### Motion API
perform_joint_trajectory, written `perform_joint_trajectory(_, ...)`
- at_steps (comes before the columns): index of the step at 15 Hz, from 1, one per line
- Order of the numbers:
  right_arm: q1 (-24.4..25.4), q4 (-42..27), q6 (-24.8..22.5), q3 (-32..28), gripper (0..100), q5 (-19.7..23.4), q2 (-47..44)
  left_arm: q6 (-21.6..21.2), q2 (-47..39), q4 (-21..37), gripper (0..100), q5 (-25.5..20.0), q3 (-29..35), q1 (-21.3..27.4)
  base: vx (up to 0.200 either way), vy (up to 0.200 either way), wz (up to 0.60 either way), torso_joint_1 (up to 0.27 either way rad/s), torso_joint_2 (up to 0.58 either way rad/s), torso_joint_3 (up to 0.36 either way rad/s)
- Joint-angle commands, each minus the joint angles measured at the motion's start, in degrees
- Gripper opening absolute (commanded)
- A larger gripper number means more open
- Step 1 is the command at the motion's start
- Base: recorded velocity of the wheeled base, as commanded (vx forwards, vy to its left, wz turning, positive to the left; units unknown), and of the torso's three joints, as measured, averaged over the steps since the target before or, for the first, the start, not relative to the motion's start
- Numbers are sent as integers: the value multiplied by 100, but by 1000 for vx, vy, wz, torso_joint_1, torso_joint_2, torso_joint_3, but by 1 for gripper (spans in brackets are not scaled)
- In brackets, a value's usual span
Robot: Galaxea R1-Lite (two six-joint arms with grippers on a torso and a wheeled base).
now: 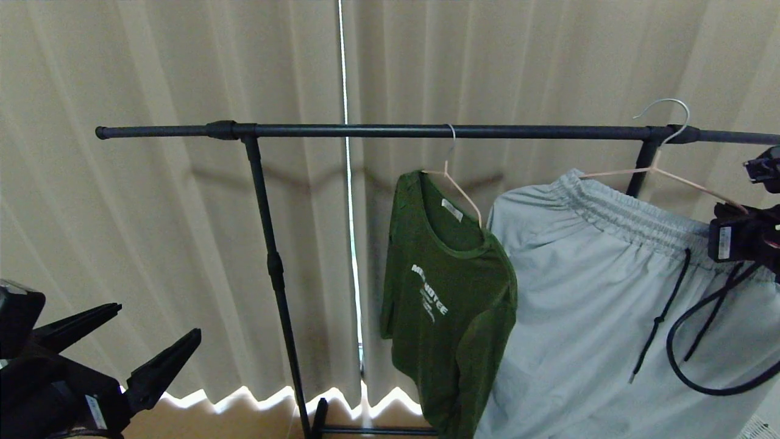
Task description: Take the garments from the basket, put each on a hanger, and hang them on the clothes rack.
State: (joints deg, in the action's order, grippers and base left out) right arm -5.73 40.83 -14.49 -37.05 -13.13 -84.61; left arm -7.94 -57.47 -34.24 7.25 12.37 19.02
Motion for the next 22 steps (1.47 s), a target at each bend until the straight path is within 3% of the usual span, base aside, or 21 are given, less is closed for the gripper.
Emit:
perform_joint_trajectory(1,2,-347,-10,-734,0,-14,-706,3,43,-3,100,4,2,14,0,0,0,0,0,0)
perform_joint_trajectory(2,2,-391,-10,-786,0,-14,-723,-6,43,-3,100,4,2,14,0,0,0,0,0,0)
perform_joint_trajectory(4,37,-1086,-10,-1595,0,-76,-1127,-6,43,-3,100,-5,-7,14,0,0,0,0,0,0)
perform_joint_trajectory(7,46,-1244,-10,-2369,0,-313,-1822,-15,51,-3,100,4,-16,14,0,0,0,0,0,0)
perform_joint_trajectory(22,467,-1244,-1,-2395,0,-410,-2103,-15,69,5,100,4,-24,14,0,0,0,0,0,0)
